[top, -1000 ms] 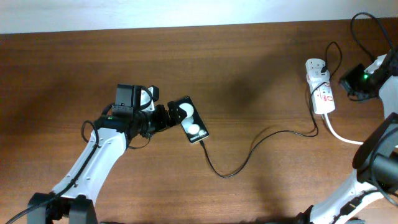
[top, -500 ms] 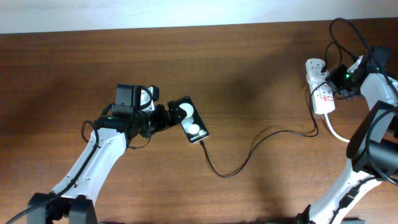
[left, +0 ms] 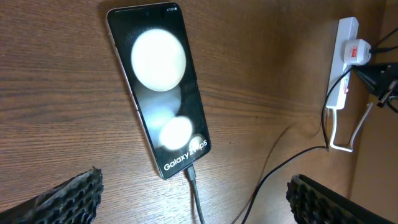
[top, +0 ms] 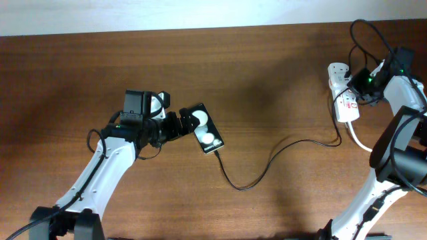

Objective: Plug charger to phone and switch on socket
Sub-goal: 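Press the red switch on the power strip with the right gripper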

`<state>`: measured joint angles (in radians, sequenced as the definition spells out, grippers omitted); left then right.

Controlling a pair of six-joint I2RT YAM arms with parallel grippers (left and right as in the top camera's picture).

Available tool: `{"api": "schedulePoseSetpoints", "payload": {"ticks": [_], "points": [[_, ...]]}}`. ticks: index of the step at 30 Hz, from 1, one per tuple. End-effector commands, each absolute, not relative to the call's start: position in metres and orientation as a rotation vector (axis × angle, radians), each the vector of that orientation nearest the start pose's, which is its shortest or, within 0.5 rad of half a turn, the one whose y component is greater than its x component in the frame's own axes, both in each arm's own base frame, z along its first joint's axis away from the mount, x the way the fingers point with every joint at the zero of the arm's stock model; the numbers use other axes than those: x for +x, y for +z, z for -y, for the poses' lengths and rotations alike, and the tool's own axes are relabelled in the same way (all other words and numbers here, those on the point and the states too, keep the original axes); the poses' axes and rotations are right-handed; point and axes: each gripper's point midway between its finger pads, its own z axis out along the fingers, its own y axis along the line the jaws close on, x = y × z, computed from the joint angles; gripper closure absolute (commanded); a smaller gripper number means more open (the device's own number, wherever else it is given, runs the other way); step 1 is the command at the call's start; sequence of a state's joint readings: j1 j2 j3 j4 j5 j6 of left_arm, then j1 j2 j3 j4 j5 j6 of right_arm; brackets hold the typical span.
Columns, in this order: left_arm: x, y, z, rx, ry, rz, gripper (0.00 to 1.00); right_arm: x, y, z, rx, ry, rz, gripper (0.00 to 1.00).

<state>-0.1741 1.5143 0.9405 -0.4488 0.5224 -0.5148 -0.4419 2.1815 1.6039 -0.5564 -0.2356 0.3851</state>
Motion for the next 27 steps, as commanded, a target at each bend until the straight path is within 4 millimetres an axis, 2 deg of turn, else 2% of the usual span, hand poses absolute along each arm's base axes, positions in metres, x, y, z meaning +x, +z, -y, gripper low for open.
{"api": "schedulePoseSetpoints", "payload": {"ticks": [1, 4, 7, 9, 12, 14, 17, 19, 22, 25, 27], "points": [[0.34, 0.109, 0.144, -0.224, -0.903, -2.628, 0.01, 0.468, -0.005, 0.136, 0.975, 0.394, -2.637, 0.96], [0.34, 0.109, 0.144, -0.223, -0.904, -2.629, 0.01, 0.46, -0.022, 0.131, 1.003, 0.413, -2.686, 0.96], [0.34, 0.109, 0.144, -0.223, -0.903, -2.629, 0.01, 0.459, -0.018, 0.142, 1.025, 0.396, -2.669, 0.96], [0.34, 0.109, 0.144, -0.224, -0.903, -2.63, 0.01, 0.457, -0.006, 0.166, 1.08, 0.348, -2.634, 0.96], [0.34, 0.109, 0.144, -0.223, -0.903, -2.628, 0.01, 0.461, 0.022, 0.204, 1.123, 0.323, -2.537, 0.96], [0.34, 0.109, 0.144, -0.223, -0.904, -2.629, 0.01, 0.466, 0.026, 0.21, 1.117, 0.316, -2.51, 0.96], [0.34, 0.109, 0.144, -0.223, -0.904, -2.629, 0.01, 0.48, 0.033, 0.209, 1.066, 0.351, -2.463, 0.96], [0.34, 0.109, 0.144, -0.223, -0.904, -2.629, 0.01, 0.496, 0.043, 0.196, 0.996, 0.487, -2.416, 0.96], [0.34, 0.109, 0.144, -0.223, -0.903, -2.628, 0.01, 0.504, 0.046, 0.188, 0.952, 0.497, -2.407, 0.96], [0.34, 0.109, 0.144, -0.223, -0.904, -2.629, 0.01, 0.517, 0.05, 0.165, 0.877, 0.523, -2.416, 0.96], [0.34, 0.109, 0.144, -0.223, -0.904, -2.629, 0.01, 0.516, 0.048, 0.157, 0.872, 0.532, -2.434, 0.96]]}}
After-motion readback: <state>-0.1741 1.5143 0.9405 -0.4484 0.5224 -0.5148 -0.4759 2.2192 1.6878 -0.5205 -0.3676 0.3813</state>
